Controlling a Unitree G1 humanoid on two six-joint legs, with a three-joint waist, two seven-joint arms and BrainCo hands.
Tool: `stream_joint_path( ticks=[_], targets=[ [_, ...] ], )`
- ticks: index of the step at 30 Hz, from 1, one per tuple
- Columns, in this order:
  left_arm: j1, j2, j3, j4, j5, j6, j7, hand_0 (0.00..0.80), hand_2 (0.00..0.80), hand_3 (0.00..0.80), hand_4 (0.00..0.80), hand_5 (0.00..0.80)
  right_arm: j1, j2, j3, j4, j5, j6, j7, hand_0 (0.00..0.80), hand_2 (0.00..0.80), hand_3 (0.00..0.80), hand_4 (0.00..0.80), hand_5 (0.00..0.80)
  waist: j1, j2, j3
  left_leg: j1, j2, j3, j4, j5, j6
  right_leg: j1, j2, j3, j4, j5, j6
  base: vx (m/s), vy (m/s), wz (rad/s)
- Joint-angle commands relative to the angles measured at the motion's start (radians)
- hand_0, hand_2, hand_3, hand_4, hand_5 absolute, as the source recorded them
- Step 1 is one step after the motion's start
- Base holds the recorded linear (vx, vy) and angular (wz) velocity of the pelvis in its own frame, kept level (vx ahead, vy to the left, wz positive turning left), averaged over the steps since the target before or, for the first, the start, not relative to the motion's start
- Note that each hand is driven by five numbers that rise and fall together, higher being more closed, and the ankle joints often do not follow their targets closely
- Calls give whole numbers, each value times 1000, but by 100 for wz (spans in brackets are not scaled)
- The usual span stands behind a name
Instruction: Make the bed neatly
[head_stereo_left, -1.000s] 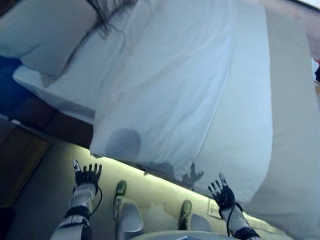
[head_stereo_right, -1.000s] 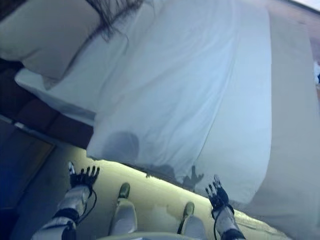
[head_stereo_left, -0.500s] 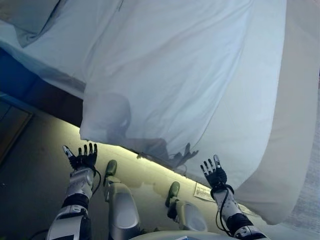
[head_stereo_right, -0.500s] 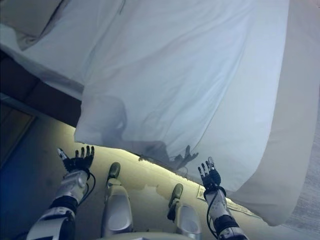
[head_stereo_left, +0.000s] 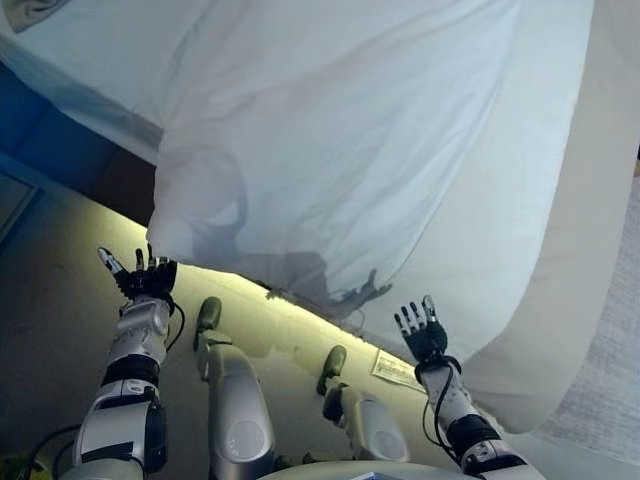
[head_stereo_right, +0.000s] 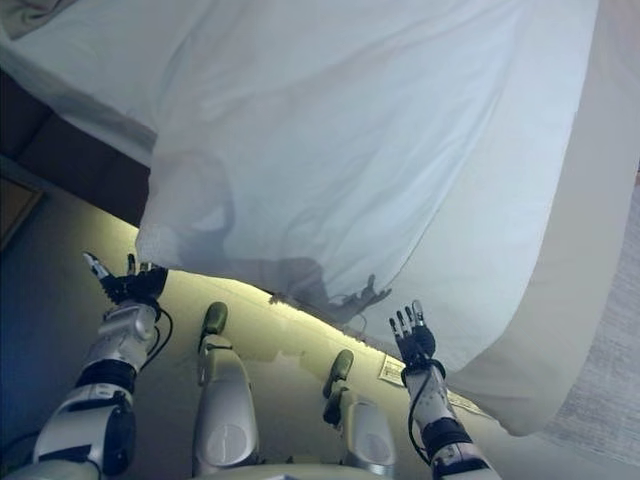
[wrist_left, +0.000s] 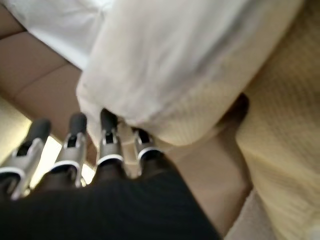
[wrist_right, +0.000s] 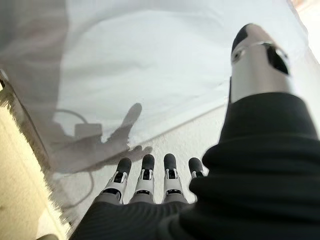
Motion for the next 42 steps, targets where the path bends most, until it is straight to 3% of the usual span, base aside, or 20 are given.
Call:
stream_joint_path(
  ticks=[1, 9, 10, 11, 12, 22, 29, 33, 36, 42],
  targets=[
    [-21, -11, -16, -39, -25, 45, -46, 0, 0, 0, 0, 0, 7, -20, -14, -83, 8, -44, -11, 0, 0, 0, 0, 0, 15, -19, -5, -1, -30, 37, 60, -27, 101, -41, -60, 40, 47, 85, 22, 10, 4, 4],
    [-45, 25, -4, -10, -25, 75, -1, 0, 0, 0, 0, 0, 0, -26, -9, -94, 5, -23, -21, 0, 0, 0, 0, 0, 16, -33, -7, -13, -20, 43, 88, -42, 100, -46, -61, 43, 47, 97, 25, 1, 0, 1],
    [-50, 32, 1, -2, -25, 74, 2, 50, 50, 50, 50, 50, -3, -29, -9, -91, 4, -22, -21, 0, 0, 0, 0, 0, 16, -34, -8, -15, -21, 42, 91, -43, 99, -46, -62, 43, 46, 99, 25, 0, 0, 0],
    [-59, 42, 4, 12, -25, 78, 0, 646, 646, 646, 646, 646, -7, -30, -9, -89, 2, -22, -21, 0, 0, 0, 0, 0, 16, -35, -8, -19, -21, 42, 95, -44, 99, -47, -62, 44, 46, 100, 25, 1, 33, 0],
    [-69, 55, 7, 24, -25, 81, 4, 800, 800, 800, 800, 800, -10, -32, -9, -88, 1, -20, -22, 0, 0, 0, 0, 0, 14, -37, -8, -21, -20, 42, 98, -46, 99, -51, -63, 45, 48, 102, 25, 0, 0, 0],
    [-116, 108, 9, 62, -25, 110, 6, 800, 800, 800, 800, 800, -30, -26, -5, -97, 2, -17, -22, 0, 0, 0, 0, 0, 13, -51, -7, -38, -20, 47, 114, -64, 103, -70, -65, 47, 55, 111, 28, -5, 1, 1],
    [-129, 131, 2, 94, -24, 107, 35, 800, 800, 800, 800, 800, -58, -37, -3, -100, -22, -9, -47, 0, 0, 0, 0, 0, 7, -33, -7, -48, -42, 51, 141, -78, 111, -87, -87, 62, 73, 117, 23, -9, 95, -1],
    [-145, 162, 2, 137, 130, 93, 96, 800, 800, 800, 800, 800, -71, -50, -8, -99, -29, 3, -56, 0, 0, 0, 0, 0, 2, -18, -6, -56, -60, 48, 172, -94, 117, -104, -107, 75, 95, 123, 22, 21, 155, 4],
    [-179, 228, 14, 225, 232, 68, 188, 800, 800, 800, 800, 800, -93, -79, -14, -90, -48, 36, -56, 0, 0, 0, 0, 0, -8, 4, -9, -58, -68, 62, 190, -105, 122, -115, -129, 87, 107, 126, 23, 18, 207, 2],
    [-261, 378, 64, 391, 271, 3, 319, 800, 800, 800, 800, 800, -143, -106, 0, -85, -81, 55, -60, 0, 0, 0, 0, 0, -18, 25, -18, -58, -76, 79, 207, -116, 118, -115, -161, 86, 106, 134, 19, 9, 160, -3]
  ],
)
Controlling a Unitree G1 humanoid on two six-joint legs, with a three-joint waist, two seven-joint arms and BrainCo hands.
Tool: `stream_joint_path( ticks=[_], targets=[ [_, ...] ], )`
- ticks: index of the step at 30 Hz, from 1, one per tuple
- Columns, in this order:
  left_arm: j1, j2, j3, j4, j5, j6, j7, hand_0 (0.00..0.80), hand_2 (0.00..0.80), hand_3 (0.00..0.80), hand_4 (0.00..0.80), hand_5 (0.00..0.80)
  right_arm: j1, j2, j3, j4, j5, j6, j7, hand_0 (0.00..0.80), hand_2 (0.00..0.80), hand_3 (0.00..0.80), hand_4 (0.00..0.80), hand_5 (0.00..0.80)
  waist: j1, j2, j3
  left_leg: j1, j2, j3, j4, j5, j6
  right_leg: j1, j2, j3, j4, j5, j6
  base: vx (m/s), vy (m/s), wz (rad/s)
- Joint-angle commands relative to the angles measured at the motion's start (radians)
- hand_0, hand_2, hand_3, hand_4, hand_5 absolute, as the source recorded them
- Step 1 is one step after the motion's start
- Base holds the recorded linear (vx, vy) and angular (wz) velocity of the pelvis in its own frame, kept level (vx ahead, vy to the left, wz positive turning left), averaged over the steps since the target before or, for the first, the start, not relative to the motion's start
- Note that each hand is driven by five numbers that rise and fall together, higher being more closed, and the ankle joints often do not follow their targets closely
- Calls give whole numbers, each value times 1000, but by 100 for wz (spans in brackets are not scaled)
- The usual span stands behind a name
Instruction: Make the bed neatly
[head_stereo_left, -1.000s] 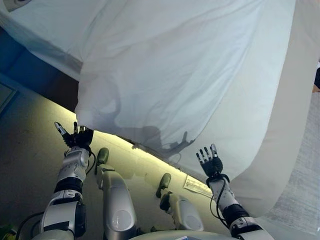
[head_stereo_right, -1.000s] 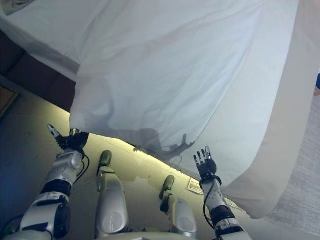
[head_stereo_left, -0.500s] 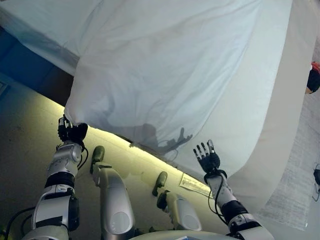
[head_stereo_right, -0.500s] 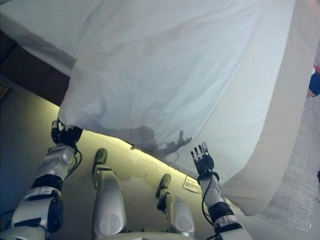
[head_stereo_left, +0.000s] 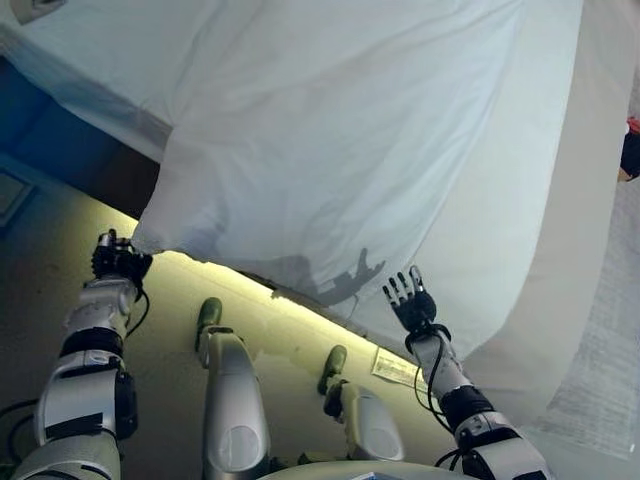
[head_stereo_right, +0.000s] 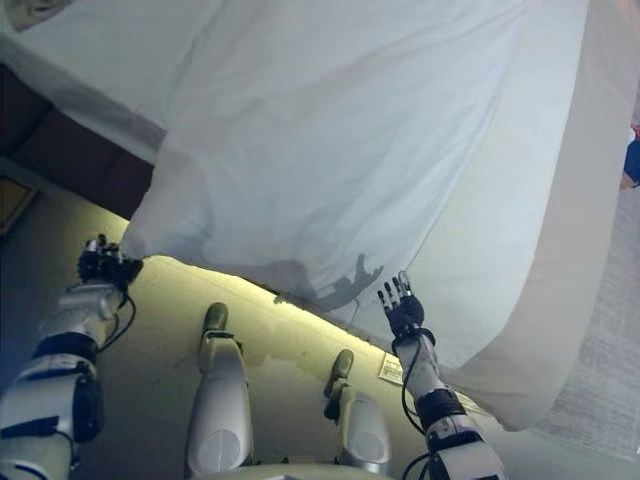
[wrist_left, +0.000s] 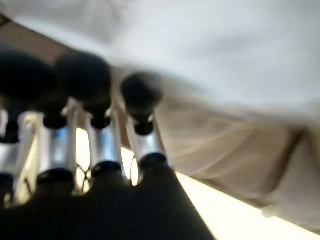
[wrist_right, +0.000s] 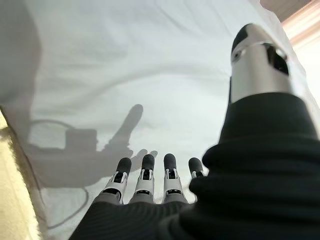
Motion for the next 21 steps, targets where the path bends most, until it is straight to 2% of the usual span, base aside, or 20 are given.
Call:
stream_joint_path(
  ticks=[1, 5, 8, 12, 13, 14, 15, 21],
  targets=[
    [-52, 108, 56, 117, 44, -47, 67, 800, 800, 800, 800, 800, -11, -101, -30, -56, -30, 0, -7, 0, 0, 0, 0, 0, 10, 46, -18, 67, 21, 38, -43, 1, 28, -76, -60, 39, 46, 137, 11, 17, 149, -12],
    [-94, 175, 48, 175, 39, -31, 81, 800, 800, 800, 800, 800, -18, -124, -20, -67, -31, 8, -24, 0, 0, 0, 0, 0, 3, 57, -23, 66, 17, 48, -33, -6, 29, -80, -78, 43, 62, 130, 6, 21, 120, -3],
    [-107, 202, 41, 189, 28, -16, 42, 800, 800, 800, 800, 800, -17, -124, -13, -72, -36, 4, -21, 0, 0, 0, 0, 0, 1, 60, -23, 63, 12, 51, -27, -11, 29, -87, -88, 46, 76, 133, 7, 10, 55, 2],
    [-106, 189, 24, 167, -22, 92, -74, 800, 800, 800, 800, 800, -9, -110, -1, -76, -30, -11, -18, 0, 0, 0, 0, 0, 8, 57, -21, 58, 10, 53, -22, -19, 32, -91, -92, 42, 82, 136, 9, -2, -9, 0],
    [-100, 173, 18, 153, -37, 115, -96, 725, 725, 725, 725, 725, -14, -102, 2, -79, -34, -17, -24, 0, 0, 0, 0, 0, 10, 57, -18, 57, 7, 51, -23, -19, 33, -94, -92, 41, 85, 138, 10, -18, -30, 2],
    [-88, 154, 15, 136, -51, 137, -117, 326, 326, 326, 326, 326, -15, -95, 5, -80, -38, -24, -28, 0, 0, 0, 0, 0, 13, 58, -14, 54, 4, 49, -22, -20, 34, -98, -92, 41, 89, 137, 10, 0, 0, 0],
    [-76, 137, 13, 122, -62, 153, -123, 0, 0, 0, 0, 0, -17, -92, 8, -83, -40, -27, -32, 0, 0, 0, 0, 0, 15, 59, -12, 53, 3, 48, -23, -20, 35, -103, -91, 41, 93, 136, 10, 0, 0, 0],
    [14, 13, 22, 25, -218, 203, -131, 0, 0, 0, 0, 0, -2, -73, -2, -105, -48, -36, -47, 0, 0, 0, 0, 0, 26, 51, 5, 60, 0, 41, -41, -12, 43, -105, -78, 37, 94, 138, 13, -16, -45, 0]
  ],
)
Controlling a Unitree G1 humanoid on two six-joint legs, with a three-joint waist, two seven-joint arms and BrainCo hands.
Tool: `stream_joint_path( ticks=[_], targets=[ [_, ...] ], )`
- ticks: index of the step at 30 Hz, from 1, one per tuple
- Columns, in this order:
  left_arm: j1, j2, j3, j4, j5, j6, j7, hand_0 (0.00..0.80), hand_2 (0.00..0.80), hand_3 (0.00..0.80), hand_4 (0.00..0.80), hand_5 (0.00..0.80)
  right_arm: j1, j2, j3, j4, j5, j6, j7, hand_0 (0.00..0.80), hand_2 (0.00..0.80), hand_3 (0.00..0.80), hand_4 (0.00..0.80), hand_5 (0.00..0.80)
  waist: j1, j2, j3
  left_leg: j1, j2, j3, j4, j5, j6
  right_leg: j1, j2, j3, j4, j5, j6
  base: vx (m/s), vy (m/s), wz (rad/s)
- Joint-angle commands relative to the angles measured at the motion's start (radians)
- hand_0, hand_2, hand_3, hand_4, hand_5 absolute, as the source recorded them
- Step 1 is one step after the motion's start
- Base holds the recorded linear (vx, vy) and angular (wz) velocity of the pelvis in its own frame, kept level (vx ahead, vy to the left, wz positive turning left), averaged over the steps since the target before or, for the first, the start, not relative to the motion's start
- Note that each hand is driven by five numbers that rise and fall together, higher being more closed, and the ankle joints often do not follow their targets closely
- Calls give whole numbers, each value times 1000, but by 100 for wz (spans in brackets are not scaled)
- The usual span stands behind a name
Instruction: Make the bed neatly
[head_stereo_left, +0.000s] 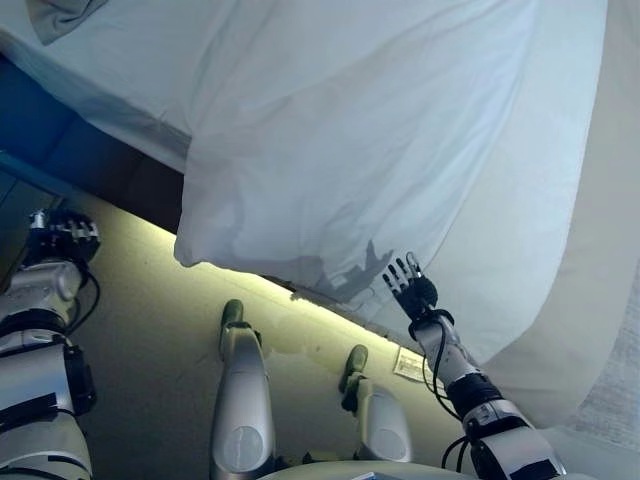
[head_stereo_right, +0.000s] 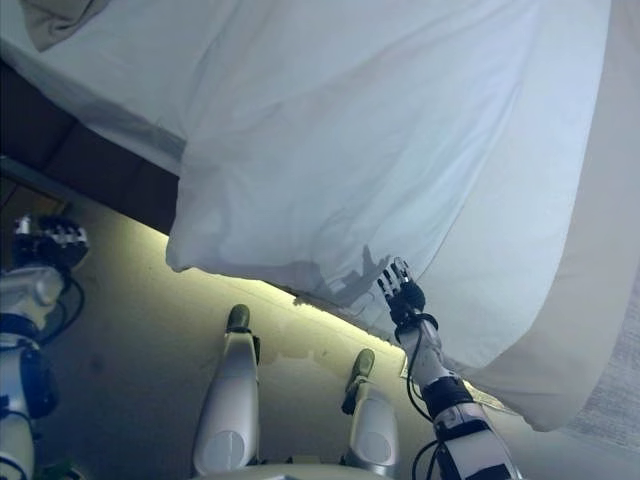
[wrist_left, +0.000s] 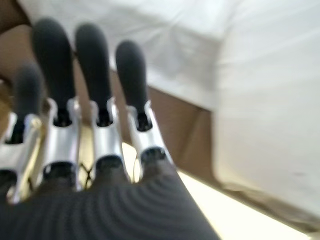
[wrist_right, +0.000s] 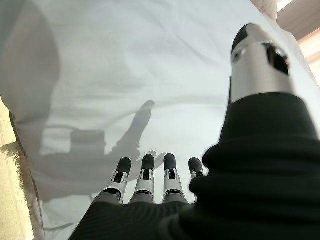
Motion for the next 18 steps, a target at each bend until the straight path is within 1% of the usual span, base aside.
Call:
stream_joint_path(
  ticks=[1, 4, 7, 8, 9, 11, 14, 16, 18],
  targets=[
    [71, -46, 11, -40, -135, 32, -28, 0, 0, 0, 0, 0, 33, -12, -53, -67, -19, -54, -8, 0, 0, 0, 0, 0, 30, 7, 10, 107, 26, 24, -120, 35, 8, -53, -38, 27, 27, 145, 40, -6, -100, -1],
    [118, -115, 55, -68, -148, 78, -45, 0, 0, 0, 0, 0, 46, -1, -61, -65, -9, -63, -2, 0, 0, 0, 0, 0, 42, -4, 14, 110, 29, 15, -122, 33, 9, -50, -32, 22, 26, 149, 43, 11, -104, 0],
    [140, -166, 74, -74, -148, 138, -61, 0, 0, 0, 0, 0, 50, 14, -64, -58, 0, -68, 0, 0, 0, 0, 0, 0, 51, -14, 12, 114, 31, 6, -126, 29, 11, -46, -26, 18, 25, 150, 46, 31, -103, 2],
    [147, -184, 74, -76, -148, 151, -68, 0, 0, 0, 0, 0, 52, 20, -68, -54, 4, -70, 2, 0, 0, 0, 0, 0, 53, -19, 12, 113, 29, 4, -131, 38, 13, -47, -26, 17, 20, 158, 47, 46, -97, 3],
    [156, -197, 73, -78, -148, 165, -79, 0, 0, 0, 0, 0, 56, 24, -68, -50, 8, -72, 7, 0, 0, 0, 0, 0, 56, -19, 11, 118, 32, 2, -130, 28, 13, -43, -23, 15, 21, 151, 49, 45, -99, 6],
    [184, -232, 65, -99, -148, 181, -89, 0, 0, 0, 0, 0, 67, 36, -68, -45, 16, -81, 15, 0, 0, 0, 0, 0, 65, -25, 12, 124, 32, -2, -138, 28, 14, -36, -20, 9, 13, 157, 52, 54, -104, 9],
    [224, -266, 53, -132, -148, 191, -94, 0, 0, 0, 0, 0, 81, 48, -71, -36, 28, -91, 21, 0, 0, 0, 0, 0, 80, -33, 15, 132, 29, -8, -145, 27, 15, -24, -16, -2, 0, 167, 55, 50, -103, 12],
    [243, -276, 52, -145, -148, 200, -87, 0, 0, 0, 0, 0, 83, 50, -75, -30, 35, -91, 19, 0, 0, 0, 0, 0, 88, -35, 16, 138, 30, -11, -145, 24, 16, -16, -13, -7, -4, 173, 57, 47, -79, 7],
    [249, -286, 47, -145, -148, 214, -107, 0, 0, 0, 0, 0, 82, 51, -81, -24, 37, -87, 17, 0, 0, 0, 0, 0, 92, -38, 17, 145, 30, -14, -150, 23, 18, -11, -11, -9, -6, 177, 58, 37, -51, 9]
  ],
)
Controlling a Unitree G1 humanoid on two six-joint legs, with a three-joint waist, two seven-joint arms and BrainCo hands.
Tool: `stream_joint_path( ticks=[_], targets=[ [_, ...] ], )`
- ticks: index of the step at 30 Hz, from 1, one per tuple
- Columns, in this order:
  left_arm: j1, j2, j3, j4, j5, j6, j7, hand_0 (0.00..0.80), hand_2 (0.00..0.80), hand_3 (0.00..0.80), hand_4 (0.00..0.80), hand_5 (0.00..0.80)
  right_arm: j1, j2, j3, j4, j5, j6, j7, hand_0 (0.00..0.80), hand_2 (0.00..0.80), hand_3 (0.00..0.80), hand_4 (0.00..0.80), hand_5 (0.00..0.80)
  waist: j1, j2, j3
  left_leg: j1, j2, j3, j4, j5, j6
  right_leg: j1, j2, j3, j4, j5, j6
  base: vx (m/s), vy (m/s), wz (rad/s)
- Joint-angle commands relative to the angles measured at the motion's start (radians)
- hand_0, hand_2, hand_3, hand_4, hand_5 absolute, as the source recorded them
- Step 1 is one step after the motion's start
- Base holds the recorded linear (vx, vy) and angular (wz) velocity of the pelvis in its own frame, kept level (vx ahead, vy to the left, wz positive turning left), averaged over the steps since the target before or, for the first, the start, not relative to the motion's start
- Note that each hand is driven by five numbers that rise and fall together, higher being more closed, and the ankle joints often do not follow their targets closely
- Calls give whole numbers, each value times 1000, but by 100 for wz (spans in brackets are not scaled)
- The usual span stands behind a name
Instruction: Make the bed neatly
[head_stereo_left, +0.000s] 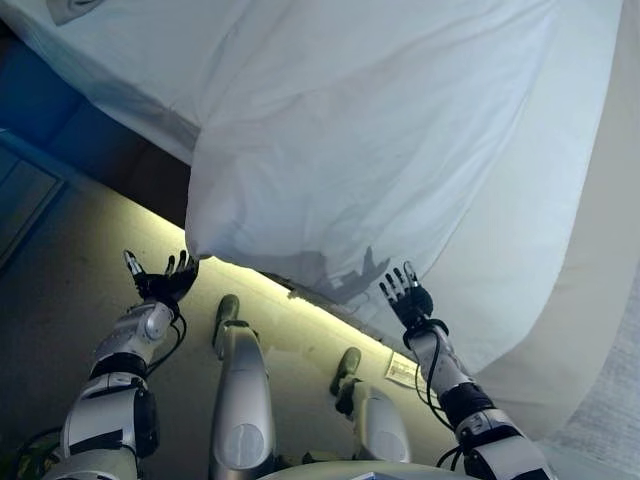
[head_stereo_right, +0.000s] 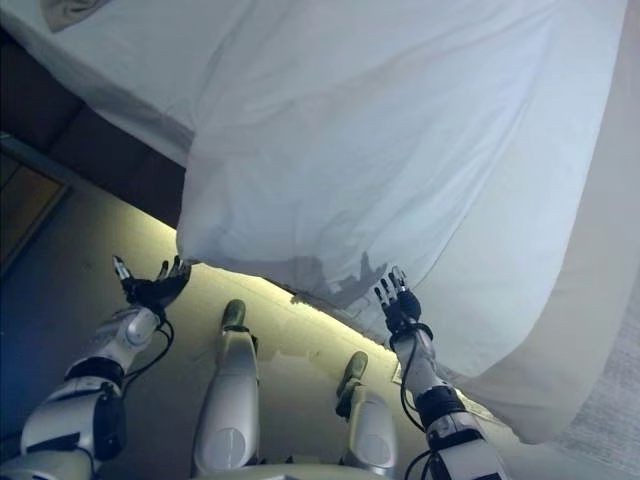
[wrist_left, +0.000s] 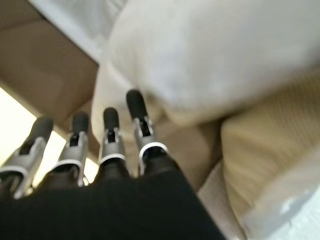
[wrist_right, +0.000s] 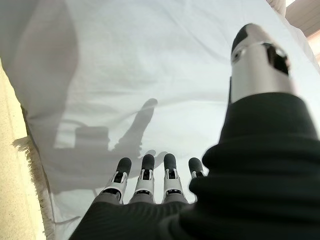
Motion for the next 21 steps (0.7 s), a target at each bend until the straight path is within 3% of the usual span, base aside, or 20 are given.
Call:
stream_joint_path(
  ticks=[1, 5, 11, 18, 21],
  targets=[
    [11, -20, -5, -15, -32, 71, -47, 0, 0, 0, 0, 0, 32, -14, -71, -35, 26, -53, 16, 0, 0, 0, 0, 0, 54, -7, 17, 141, 14, 39, -101, -8, 49, -35, -48, 40, 4, 188, 51, 29, -37, 10],
    [-8, -24, -54, -24, -32, 128, -65, 0, 0, 0, 0, 0, 28, -7, -63, -11, 37, -58, 32, 0, 0, 0, 0, 0, 55, -12, 15, 149, 17, 39, -105, -8, 50, -29, -41, 37, 4, 189, 52, 10, -42, 5],
    [0, -59, -88, -67, -32, 96, -87, 0, 0, 0, 0, 0, 24, 1, -65, 5, 44, -65, 45, 0, 0, 0, 0, 0, 63, -13, 17, 159, 14, 36, -110, -9, 52, -21, -39, 29, 1, 199, 54, 3, -36, 2],
    [-48, -47, -87, -45, -32, 115, -192, 0, 0, 0, 0, 0, 21, 0, -49, 13, 29, -57, 42, 0, 0, 0, 0, 0, 44, -17, 16, 169, 21, 40, -102, -16, 56, -22, -35, 44, 13, 196, 52, 3, 3, 2],
    [-83, -31, -93, -42, -32, 108, -170, 0, 0, 0, 0, 0, 9, 5, -45, 20, 23, -51, 43, 0, 0, 0, 0, 0, 35, -25, 14, 166, 25, 42, -99, -16, 56, -25, -29, 49, 12, 197, 51, 0, 0, 0]
  ],
)
